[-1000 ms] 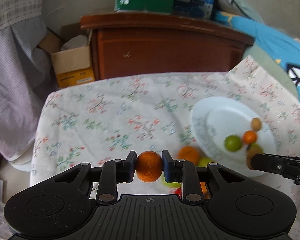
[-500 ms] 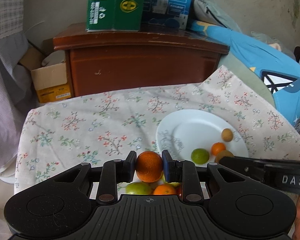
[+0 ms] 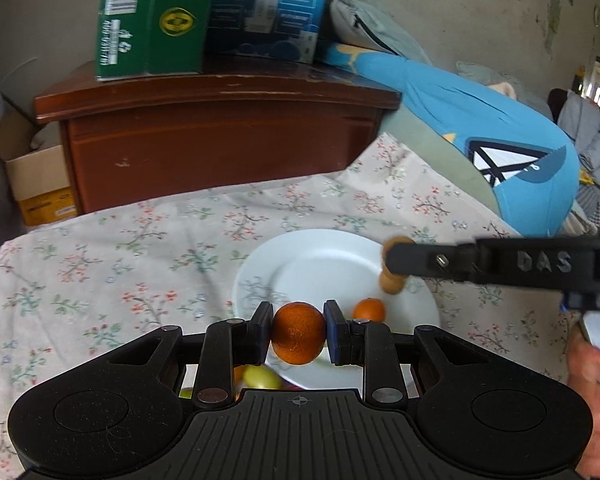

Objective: Organize fruits
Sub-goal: 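Carry the tangerine and brown fruit onto the white plate and open both tools, then move both open tools back over the fruit pile, then grasp a brown kiwi with the left tool while the right tool grasps a tangerine, then carry the kiwi and tangerine onto the white plate and open both tools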

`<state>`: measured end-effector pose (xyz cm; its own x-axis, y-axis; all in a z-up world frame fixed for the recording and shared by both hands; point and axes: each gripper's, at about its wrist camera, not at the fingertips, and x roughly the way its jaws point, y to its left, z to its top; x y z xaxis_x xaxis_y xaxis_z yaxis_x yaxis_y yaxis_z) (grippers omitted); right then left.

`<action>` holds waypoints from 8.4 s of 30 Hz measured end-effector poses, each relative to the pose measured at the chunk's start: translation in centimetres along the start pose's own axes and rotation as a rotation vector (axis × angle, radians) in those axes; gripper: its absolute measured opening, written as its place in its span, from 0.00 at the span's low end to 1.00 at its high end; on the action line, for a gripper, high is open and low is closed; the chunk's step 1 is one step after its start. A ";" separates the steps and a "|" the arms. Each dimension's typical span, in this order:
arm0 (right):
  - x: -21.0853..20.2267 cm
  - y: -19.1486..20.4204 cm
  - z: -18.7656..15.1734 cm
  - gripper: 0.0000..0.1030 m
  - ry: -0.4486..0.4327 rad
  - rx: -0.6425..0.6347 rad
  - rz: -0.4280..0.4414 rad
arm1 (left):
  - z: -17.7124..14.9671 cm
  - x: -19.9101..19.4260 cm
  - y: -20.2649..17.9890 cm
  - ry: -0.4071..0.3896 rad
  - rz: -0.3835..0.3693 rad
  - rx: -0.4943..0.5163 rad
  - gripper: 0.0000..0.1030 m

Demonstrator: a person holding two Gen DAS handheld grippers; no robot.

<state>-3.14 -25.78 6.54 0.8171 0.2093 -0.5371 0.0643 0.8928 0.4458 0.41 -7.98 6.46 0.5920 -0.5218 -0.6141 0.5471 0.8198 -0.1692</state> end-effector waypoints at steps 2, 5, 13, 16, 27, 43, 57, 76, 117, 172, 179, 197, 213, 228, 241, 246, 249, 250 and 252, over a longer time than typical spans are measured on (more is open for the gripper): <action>0.4 -0.1 0.5 0.24 -0.002 -0.025 -0.010 | -0.1 0.5 -0.4 0.008 -0.009 0.007 0.24; 1.1 -0.8 0.9 0.24 0.016 -0.014 -0.003 | -0.4 1.3 -0.9 0.025 -0.020 0.015 0.24; 3.5 -2.5 1.1 0.24 0.073 0.021 -0.030 | -1.0 3.0 -1.8 0.069 -0.051 0.010 0.24; 4.5 -2.8 1.0 0.24 0.088 0.013 -0.041 | -1.2 3.6 -2.0 0.077 -0.062 0.002 0.24; 6.6 -4.4 1.1 0.27 0.109 0.044 -0.077 | -1.3 4.8 -2.2 0.074 -0.068 -0.028 0.27; 4.3 -3.2 1.6 0.69 0.027 0.039 -0.078 | 0.5 1.7 -0.7 0.075 0.057 -0.101 0.88; -1.5 -1.9 -3.1 0.84 -0.005 0.066 -0.161 | -2.2 -2.1 1.8 0.154 0.240 -0.164 0.97; -4.8 0.4 -10.8 0.84 0.117 0.003 -0.214 | -6.5 -4.6 1.9 0.243 0.348 -0.165 0.97; 4.5 8.2 -10.6 0.40 0.176 -0.093 -0.118 | -7.1 -5.7 9.5 0.257 0.412 -0.379 0.97; 0.1 2.0 -11.1 0.33 0.145 0.070 -0.145 | -8.2 -2.2 3.1 0.139 0.217 -0.136 0.49; 0.1 1.8 -11.1 0.33 0.139 0.079 -0.137 | -8.4 -1.6 3.1 0.141 0.184 -0.151 0.29; -0.8 1.9 -9.7 0.33 0.122 0.058 -0.079 | -6.1 -3.9 3.3 0.019 0.095 -0.249 0.24; -2.4 0.3 -3.2 0.33 0.051 0.055 -0.001 | -1.0 -3.4 1.8 -0.015 -0.028 -0.190 0.24; 1.5 -2.3 -0.3 0.33 0.061 0.109 -0.045 | 0.8 2.2 1.5 0.064 -0.029 -0.152 0.24; 4.7 -3.9 -0.2 0.33 0.092 0.153 -0.096 | 0.9 5.4 1.4 0.123 0.016 -0.142 0.24; 5.3 -4.6 -0.2 0.34 0.104 0.192 -0.102 | 1.0 5.7 1.5 0.120 0.017 -0.154 0.27; 5.4 -4.8 -0.2 0.35 0.094 0.201 -0.109 | 1.3 5.3 1.7 0.104 0.006 -0.178 0.41; 5.3 -4.8 -0.1 0.35 0.089 0.202 -0.110 | 1.5 5.0 1.7 0.094 0.013 -0.184 0.55; 5.2 -4.8 0.1 0.35 0.076 0.208 -0.105 | 1.7 4.3 1.9 0.059 0.023 -0.189 0.63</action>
<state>0.81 -28.99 1.69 0.7547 0.1564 -0.6372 0.2696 0.8115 0.5185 5.05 -9.08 4.81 0.5643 -0.4918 -0.6631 0.4093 0.8642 -0.2927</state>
